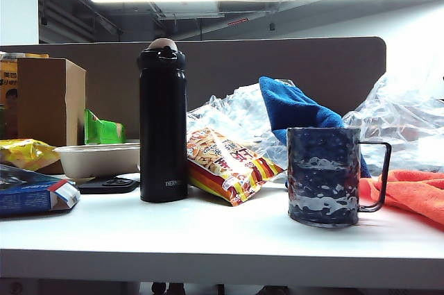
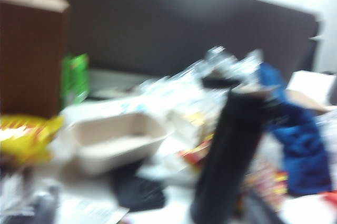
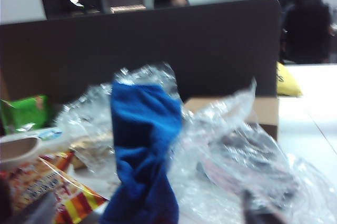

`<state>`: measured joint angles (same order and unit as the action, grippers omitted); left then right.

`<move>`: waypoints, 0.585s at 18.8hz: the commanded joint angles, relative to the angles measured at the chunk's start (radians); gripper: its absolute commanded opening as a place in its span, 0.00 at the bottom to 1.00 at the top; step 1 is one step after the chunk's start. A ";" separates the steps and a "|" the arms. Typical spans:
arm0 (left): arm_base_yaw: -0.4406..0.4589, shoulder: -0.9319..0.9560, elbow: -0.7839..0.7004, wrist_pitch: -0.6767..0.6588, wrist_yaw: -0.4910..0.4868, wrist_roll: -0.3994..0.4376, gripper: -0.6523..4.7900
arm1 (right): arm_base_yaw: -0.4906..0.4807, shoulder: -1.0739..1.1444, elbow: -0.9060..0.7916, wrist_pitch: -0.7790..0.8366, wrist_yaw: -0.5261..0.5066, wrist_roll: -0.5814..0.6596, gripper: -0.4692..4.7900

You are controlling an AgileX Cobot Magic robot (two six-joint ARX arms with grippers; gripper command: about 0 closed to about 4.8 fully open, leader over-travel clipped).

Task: Pick up the black thermos, pour some water into the cup, then place the black thermos back on the table.

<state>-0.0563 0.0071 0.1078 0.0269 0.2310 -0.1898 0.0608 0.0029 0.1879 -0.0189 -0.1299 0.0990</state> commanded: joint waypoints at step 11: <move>-0.001 0.353 0.183 0.195 0.270 -0.027 1.00 | 0.008 0.488 0.438 0.009 -0.291 0.003 1.00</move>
<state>-0.0570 0.3267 0.2764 0.1764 0.4599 -0.2184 0.0628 0.4759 0.6029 -0.0471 -0.4160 0.0975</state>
